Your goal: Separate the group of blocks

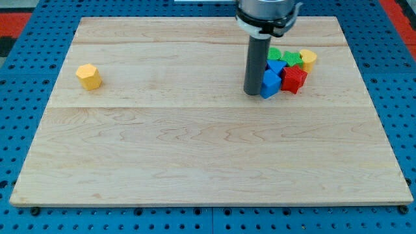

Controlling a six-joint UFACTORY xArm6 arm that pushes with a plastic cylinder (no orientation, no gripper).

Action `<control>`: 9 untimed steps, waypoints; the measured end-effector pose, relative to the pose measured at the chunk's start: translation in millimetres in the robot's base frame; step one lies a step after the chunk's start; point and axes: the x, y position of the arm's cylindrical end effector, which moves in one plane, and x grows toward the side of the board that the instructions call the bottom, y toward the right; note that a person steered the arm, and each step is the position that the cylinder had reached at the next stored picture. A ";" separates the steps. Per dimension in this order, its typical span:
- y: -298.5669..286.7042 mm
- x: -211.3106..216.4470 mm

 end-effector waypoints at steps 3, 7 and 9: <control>164.7 76.3; 130.1 -73.2; 54.2 -73.1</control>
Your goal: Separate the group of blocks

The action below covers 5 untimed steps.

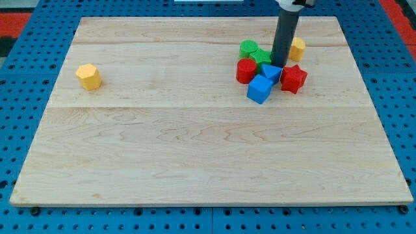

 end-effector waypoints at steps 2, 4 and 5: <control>-30.8 1.0; -75.6 4.2; -47.1 -0.8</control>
